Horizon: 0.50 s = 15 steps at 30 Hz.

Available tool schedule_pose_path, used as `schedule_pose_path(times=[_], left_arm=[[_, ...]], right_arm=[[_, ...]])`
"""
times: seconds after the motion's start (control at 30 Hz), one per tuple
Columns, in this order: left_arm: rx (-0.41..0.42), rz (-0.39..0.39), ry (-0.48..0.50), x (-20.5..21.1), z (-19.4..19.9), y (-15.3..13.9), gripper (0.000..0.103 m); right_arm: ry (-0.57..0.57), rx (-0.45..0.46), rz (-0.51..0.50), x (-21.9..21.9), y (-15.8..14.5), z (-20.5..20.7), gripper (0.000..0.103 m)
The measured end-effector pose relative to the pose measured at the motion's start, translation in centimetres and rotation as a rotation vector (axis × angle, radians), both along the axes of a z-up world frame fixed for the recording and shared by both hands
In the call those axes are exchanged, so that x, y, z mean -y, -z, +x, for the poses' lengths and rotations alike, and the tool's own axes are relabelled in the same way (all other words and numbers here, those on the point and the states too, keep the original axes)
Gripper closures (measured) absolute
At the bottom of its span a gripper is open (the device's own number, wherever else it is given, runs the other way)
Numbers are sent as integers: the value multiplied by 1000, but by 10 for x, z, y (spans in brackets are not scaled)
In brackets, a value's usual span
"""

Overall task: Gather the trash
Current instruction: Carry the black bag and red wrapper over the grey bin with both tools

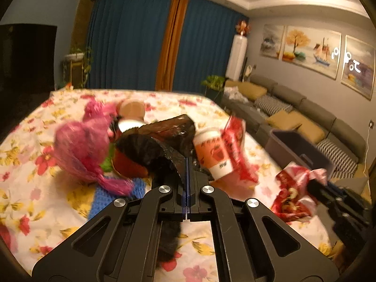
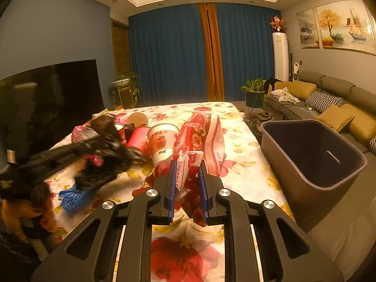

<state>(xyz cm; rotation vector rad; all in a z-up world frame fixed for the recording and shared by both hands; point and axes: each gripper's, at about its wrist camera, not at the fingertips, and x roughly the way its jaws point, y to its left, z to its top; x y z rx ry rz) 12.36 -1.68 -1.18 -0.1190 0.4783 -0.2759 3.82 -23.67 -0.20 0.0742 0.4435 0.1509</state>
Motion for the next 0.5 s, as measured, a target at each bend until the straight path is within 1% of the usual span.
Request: schedule_pose_path(times=[0.1,0.2,0.4,0.5], left_arm=[[59,-8,0,-2,-13,-19,103],[94,-21,22,-1,-20,-36,103],[114,-40,70,12,-21,-55,103],[130,-36,106,26,-22,-63,103]], right_arm=[[2,13,3,2,-5,-1,84],[7,31,-1,4,-11,-2,84],[41,72,-4,15,-24,-4,84],[63,90,-5,25,-29,-5,84]])
